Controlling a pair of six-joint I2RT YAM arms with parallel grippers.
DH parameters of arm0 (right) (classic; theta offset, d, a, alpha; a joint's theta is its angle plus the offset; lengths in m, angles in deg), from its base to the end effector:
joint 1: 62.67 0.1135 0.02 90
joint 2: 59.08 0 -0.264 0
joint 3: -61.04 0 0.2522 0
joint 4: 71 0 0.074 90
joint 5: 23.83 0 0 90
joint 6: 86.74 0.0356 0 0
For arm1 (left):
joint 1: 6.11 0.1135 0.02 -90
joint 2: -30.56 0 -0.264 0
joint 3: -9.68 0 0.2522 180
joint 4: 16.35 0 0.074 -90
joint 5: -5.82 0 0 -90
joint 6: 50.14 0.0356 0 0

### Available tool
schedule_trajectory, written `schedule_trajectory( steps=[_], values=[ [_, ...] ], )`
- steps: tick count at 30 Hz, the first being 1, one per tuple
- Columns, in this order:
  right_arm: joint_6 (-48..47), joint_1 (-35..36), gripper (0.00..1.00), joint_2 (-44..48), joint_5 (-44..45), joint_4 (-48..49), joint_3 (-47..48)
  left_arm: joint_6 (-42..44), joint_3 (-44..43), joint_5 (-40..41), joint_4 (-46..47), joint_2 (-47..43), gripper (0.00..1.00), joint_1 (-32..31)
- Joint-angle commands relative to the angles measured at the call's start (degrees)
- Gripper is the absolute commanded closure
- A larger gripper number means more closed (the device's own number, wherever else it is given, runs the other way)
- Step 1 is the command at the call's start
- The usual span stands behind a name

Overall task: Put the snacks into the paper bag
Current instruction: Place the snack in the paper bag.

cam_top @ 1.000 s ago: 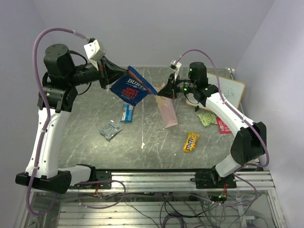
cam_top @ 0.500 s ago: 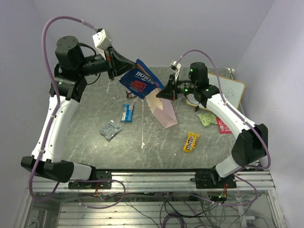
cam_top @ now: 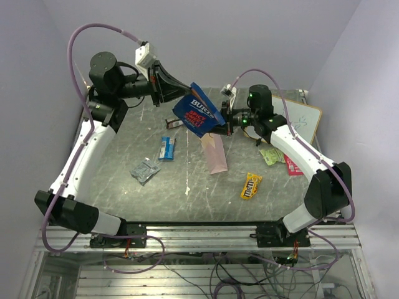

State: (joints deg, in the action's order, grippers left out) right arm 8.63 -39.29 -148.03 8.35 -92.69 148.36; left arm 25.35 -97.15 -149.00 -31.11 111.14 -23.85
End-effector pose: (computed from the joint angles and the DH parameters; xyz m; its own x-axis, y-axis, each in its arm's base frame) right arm 0.3117 0.1676 0.3335 -0.4483 -0.1395 -0.8829 -0.8867 0.1943 0.4195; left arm 0.2667 -0.1192 0.5032 -0.0604 -0.0926 -0.9939 0.9908 0.1155 -0.0710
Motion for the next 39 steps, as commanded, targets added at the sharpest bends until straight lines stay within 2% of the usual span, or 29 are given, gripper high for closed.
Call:
schedule_trajectory(
  steps=[1, 5, 20, 26, 34, 37, 39],
  values=[
    [-0.1, 0.2, 1.0, 1.9, -2.1, 0.8, -0.8, -6.3, 2.5, -4.0, 14.5, 0.5, 0.93, -0.5],
    [-0.4, 0.2, 1.0, 1.5, -2.7, 0.2, -0.5, -10.5, 2.7, -5.0, 19.6, 2.0, 0.93, -0.9],
    [-1.9, 0.0, 1.0, 1.8, -4.0, -2.5, 1.2, -9.1, 5.0, -8.9, 22.7, 4.0, 0.93, -2.9],
    [-1.9, -0.1, 1.0, 3.0, -4.1, -1.5, -0.1, -14.2, 6.5, -10.5, 30.4, 6.0, 0.93, -3.2],
    [-2.1, -0.4, 1.0, 3.8, -4.7, -1.8, -0.1, -28.7, 9.5, -11.3, 50.6, 9.5, 0.93, -3.2],
    [-2.5, -0.6, 1.0, 4.4, -4.2, -1.9, -0.4, -30.4, 10.2, -11.7, 53.1, 10.6, 0.93, -3.2],
    [-2.6, -0.8, 1.0, 4.7, -3.9, -2.0, -0.6, -28.6, 10.3, -11.8, 50.9, 10.8, 0.93, -3.2]
  ],
)
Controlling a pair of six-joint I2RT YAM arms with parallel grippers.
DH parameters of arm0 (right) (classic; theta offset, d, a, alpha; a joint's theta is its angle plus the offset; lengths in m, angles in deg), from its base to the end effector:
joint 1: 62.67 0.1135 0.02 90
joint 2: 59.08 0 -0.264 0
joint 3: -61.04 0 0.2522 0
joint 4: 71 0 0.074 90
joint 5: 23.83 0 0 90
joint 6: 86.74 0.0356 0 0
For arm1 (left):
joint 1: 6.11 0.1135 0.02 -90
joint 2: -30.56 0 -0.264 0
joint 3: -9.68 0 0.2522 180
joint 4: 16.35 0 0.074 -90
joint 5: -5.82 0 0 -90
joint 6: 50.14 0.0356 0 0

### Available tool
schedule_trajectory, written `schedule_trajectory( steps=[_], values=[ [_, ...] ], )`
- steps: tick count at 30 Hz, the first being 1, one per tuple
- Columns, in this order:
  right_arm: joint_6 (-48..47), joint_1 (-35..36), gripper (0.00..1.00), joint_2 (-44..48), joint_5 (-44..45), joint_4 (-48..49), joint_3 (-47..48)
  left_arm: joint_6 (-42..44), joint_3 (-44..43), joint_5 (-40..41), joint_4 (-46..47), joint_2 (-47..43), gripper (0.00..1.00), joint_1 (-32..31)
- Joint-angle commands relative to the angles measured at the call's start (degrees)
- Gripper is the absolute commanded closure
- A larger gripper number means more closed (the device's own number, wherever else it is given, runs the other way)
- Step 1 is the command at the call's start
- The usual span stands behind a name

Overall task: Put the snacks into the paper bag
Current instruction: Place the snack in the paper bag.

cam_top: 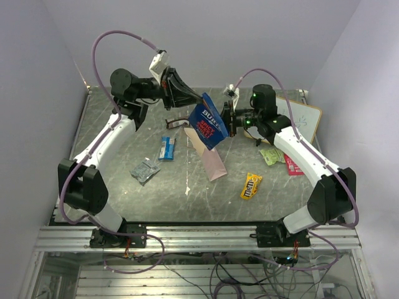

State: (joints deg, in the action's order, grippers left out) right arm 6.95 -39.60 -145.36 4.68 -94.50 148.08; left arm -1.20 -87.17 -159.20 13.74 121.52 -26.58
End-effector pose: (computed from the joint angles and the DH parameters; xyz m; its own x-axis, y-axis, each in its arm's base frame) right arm 0.2996 0.1616 0.3451 -0.4149 -0.1433 -0.8985 -0.9078 0.1311 0.3983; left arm 0.3090 -0.1520 0.4522 -0.1254 -0.1344 -0.9830 0.9819 -0.1585 -0.1036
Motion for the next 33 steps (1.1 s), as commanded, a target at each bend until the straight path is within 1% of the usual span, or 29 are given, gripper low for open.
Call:
schedule_trajectory(
  steps=[1, 6, 10, 15, 17, 19, 21, 24, 27, 33],
  values=[
    [-1.1, -0.7, 1.0, 2.1, -0.2, -0.4, -0.3, -0.8, 0.3, -1.6, 4.4, 0.5, 0.93, -0.4],
    [-2.3, -1.2, 1.0, 2.6, 0.3, -1.2, -0.5, 4.2, 2.4, -1.4, 0.3, -0.2, 0.93, -0.4],
    [-3.9, -1.3, 1.0, 2.9, 0.6, -2.5, -0.9, 11.3, 3.1, -0.5, -6.5, -1.0, 0.93, -0.3],
    [-5.3, -1.4, 1.0, 3.4, 1.1, -3.0, -1.8, 24.8, 0.4, 1.4, -22.5, -2.3, 0.93, 0.0],
    [-5.4, -1.4, 1.0, 3.5, 1.4, -3.0, -2.1, 30.3, -0.8, 2.3, -30.2, -3.0, 0.93, 0.1],
    [-5.3, -1.6, 1.0, 3.4, 1.5, -2.8, -2.3, 34.5, -2.0, 3.1, -35.3, -3.6, 0.93, 0.1],
    [-5.2, -1.8, 1.0, 3.4, 1.5, -2.6, -2.4, 37.3, -2.7, 3.8, -38.5, -4.3, 0.93, 0.3],
    [-5.3, -1.9, 1.0, 3.5, 1.6, -2.6, -2.5, 39.0, -2.6, 5.0, -39.4, -5.1, 0.93, 0.4],
    [-5.6, -2.0, 1.0, 3.4, 1.8, -2.7, -2.7, 38.2, -2.6, 5.3, -38.8, -5.1, 0.93, 0.7],
    [-5.7, -2.1, 1.0, 3.3, 2.1, -2.3, -3.3, 32.7, -1.7, 5.4, -33.3, -6.1, 0.93, 1.0]
  ],
)
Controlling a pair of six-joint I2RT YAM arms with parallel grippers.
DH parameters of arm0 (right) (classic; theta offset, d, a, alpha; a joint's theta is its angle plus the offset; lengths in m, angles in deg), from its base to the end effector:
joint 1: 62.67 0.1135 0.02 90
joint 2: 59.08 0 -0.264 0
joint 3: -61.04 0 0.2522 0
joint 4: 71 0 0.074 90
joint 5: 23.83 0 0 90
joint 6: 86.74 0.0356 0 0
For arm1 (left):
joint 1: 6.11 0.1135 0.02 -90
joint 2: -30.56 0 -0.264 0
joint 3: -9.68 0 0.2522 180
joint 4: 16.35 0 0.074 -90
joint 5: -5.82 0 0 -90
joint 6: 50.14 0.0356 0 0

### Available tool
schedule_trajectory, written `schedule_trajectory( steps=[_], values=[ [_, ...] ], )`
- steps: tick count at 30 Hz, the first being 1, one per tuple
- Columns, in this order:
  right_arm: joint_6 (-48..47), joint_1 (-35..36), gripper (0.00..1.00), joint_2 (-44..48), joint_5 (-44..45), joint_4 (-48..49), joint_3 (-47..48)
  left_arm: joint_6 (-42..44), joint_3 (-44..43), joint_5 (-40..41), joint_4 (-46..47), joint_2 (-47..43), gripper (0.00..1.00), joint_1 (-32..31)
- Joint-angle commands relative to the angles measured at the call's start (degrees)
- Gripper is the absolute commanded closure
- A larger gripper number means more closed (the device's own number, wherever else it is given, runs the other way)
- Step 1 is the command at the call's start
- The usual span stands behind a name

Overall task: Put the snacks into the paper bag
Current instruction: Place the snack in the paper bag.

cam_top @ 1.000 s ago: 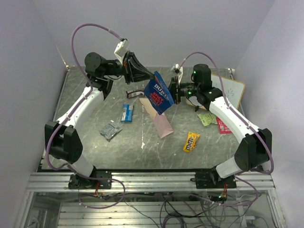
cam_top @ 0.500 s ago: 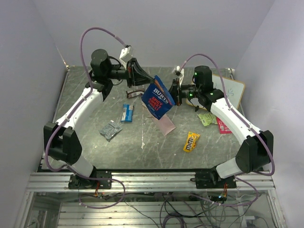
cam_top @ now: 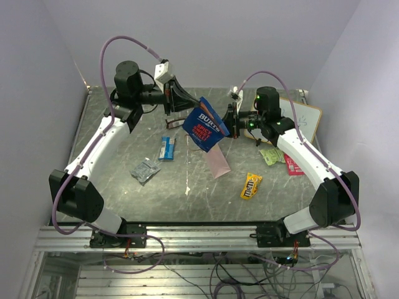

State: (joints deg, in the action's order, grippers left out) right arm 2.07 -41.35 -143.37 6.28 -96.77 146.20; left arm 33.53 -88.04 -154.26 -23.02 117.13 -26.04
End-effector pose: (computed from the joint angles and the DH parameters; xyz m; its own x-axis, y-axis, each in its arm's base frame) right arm 0.2955 0.1484 0.3413 -0.3732 -0.1568 -0.9144 -0.9213 0.1788 0.3453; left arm 0.3059 -0.1465 0.4325 -0.0370 -0.0266 -0.9990 0.9993 -0.0021 -0.0369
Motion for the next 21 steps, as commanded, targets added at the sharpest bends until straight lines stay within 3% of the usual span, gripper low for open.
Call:
schedule_trajectory(
  steps=[1, 6, 11, 18, 21],
  values=[
    [-0.8, -0.4, 1.0, 1.2, 0.5, 0.0, -1.4, -3.3, -0.7, 0.4, 4.9, -1.9, 0.93, 0.5],
    [-0.7, -0.5, 1.0, 1.2, 0.5, 0.4, -1.8, -6.9, -0.5, 1.0, 9.1, -1.7, 0.93, 0.8],
    [0.1, -0.6, 1.0, 1.5, 0.2, 0.7, -1.7, -0.8, -0.5, 3.4, 3.6, -1.9, 0.93, 0.8],
    [6.6, -3.1, 1.0, 2.0, -2.7, 6.6, -3.2, -9.1, 4.3, 5.1, 16.1, -2.0, 0.93, 0.6],
    [9.6, -4.1, 1.0, 1.9, -4.0, 9.1, -3.7, -6.7, 4.9, 5.5, 14.2, -2.0, 0.93, 0.0]
  ],
)
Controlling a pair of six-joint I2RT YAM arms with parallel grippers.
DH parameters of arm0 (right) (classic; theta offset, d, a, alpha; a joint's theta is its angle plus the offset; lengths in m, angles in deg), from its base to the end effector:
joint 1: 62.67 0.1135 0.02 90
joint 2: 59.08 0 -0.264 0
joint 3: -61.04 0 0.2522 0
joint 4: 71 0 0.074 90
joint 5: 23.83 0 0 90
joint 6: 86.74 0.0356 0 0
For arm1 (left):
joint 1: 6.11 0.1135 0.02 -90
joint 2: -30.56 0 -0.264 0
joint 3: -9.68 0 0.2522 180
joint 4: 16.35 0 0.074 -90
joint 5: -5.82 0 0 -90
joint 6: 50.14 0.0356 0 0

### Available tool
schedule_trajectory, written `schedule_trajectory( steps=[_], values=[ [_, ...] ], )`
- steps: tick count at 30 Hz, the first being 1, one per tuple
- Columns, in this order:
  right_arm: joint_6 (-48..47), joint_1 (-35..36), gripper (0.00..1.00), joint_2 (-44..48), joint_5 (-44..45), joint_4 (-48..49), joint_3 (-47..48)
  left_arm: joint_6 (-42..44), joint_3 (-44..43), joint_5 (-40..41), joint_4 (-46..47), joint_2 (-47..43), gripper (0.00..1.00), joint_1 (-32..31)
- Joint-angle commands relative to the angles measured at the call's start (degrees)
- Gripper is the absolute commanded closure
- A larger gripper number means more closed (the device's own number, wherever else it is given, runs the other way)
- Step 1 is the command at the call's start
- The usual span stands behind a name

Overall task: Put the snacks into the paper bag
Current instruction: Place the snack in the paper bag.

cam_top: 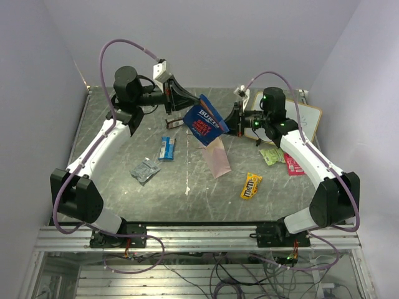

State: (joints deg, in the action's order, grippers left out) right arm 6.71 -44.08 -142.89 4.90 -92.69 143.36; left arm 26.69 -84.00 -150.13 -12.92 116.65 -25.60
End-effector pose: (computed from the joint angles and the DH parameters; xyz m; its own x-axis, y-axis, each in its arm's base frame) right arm 0.3004 0.1340 0.3335 -0.4276 -0.1133 -0.8968 -0.8932 0.2058 0.3999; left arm 0.3086 -0.1437 0.4271 -0.0480 -0.0815 -0.9955 0.9962 0.0684 -0.0537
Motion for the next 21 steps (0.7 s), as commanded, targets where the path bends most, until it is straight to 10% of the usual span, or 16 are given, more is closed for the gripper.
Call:
schedule_trajectory(
  steps=[1, 13, 21],
  values=[
    [5.5, -1.6, 1.0, 1.5, -2.9, 5.3, -1.0, 2.1, 0.8, 1.7, 1.9, -1.6, 0.93, -0.8],
    [10.9, -3.1, 1.0, 1.0, -3.9, 10.1, -2.7, 13.8, 0.9, -0.4, -9.6, -2.7, 0.93, -3.6],
    [12.0, -3.3, 1.0, 0.9, -2.9, 12.2, -4.0, -3.8, 5.9, -0.5, 10.9, -2.2, 0.93, -4.5]
  ],
)
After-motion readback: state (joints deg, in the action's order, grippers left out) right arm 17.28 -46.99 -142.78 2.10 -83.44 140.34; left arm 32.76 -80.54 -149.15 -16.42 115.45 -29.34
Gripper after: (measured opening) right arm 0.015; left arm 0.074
